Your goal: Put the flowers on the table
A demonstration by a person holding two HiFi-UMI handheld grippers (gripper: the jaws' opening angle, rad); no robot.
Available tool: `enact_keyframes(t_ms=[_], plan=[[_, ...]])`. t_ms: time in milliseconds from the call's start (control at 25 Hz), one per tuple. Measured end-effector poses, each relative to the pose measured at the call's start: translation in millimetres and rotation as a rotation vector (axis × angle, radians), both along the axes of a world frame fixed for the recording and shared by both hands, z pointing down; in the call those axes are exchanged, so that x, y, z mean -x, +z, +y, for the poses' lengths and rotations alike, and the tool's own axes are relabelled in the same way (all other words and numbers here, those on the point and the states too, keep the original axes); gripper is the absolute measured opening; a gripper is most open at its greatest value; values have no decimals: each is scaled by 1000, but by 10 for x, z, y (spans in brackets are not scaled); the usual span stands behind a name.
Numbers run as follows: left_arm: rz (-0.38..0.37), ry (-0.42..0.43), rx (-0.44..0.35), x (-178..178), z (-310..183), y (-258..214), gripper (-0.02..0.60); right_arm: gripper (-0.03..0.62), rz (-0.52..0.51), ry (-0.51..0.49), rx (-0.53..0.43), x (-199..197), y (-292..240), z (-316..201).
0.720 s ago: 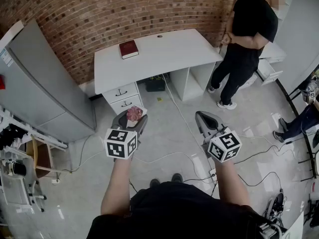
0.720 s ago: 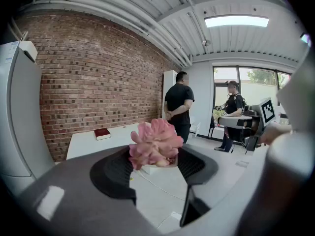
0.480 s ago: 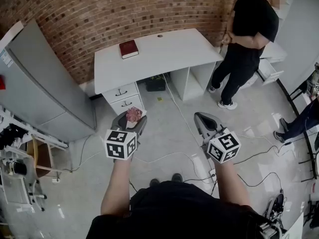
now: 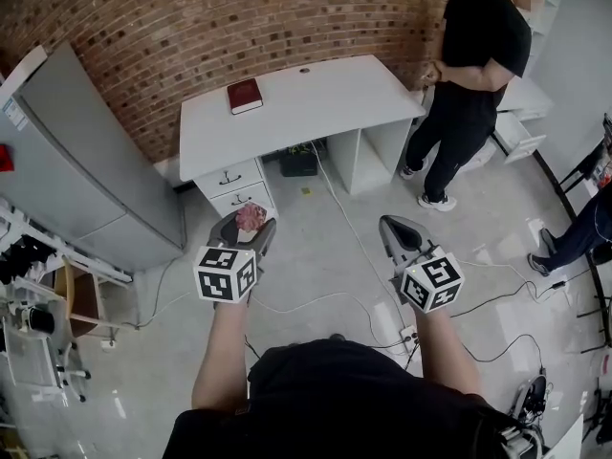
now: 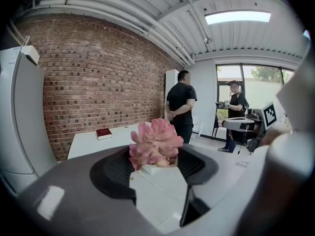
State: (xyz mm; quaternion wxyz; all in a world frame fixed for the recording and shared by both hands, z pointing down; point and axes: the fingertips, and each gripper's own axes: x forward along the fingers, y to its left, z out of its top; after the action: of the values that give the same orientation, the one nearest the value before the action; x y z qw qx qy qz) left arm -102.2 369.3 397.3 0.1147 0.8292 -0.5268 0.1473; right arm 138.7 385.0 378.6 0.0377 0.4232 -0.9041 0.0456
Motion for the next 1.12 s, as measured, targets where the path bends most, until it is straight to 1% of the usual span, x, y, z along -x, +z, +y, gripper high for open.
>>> enact_keyframes(t_ms=[160, 320, 560, 800, 1000, 1120], plan=[[6, -7, -17, -122, 42, -52, 272, 12, -18, -9, 9, -124, 22, 38], [8, -7, -8, -186, 45, -29, 272, 12, -14, -5, 8, -213, 40, 63], [13, 6, -3, -257, -109, -8, 272, 12, -25, 14, 28, -320, 82, -73], [22, 21, -12, -205, -478, 33, 272, 12, -25, 22, 45, -243, 164, -366], [21, 30, -13, -103, -899, 55, 272, 12, -18, 24, 74, -123, 221, -799], [22, 20, -3, 46, -1177, 100, 272, 12, -12, 5, 97, 38, 279, -1093]])
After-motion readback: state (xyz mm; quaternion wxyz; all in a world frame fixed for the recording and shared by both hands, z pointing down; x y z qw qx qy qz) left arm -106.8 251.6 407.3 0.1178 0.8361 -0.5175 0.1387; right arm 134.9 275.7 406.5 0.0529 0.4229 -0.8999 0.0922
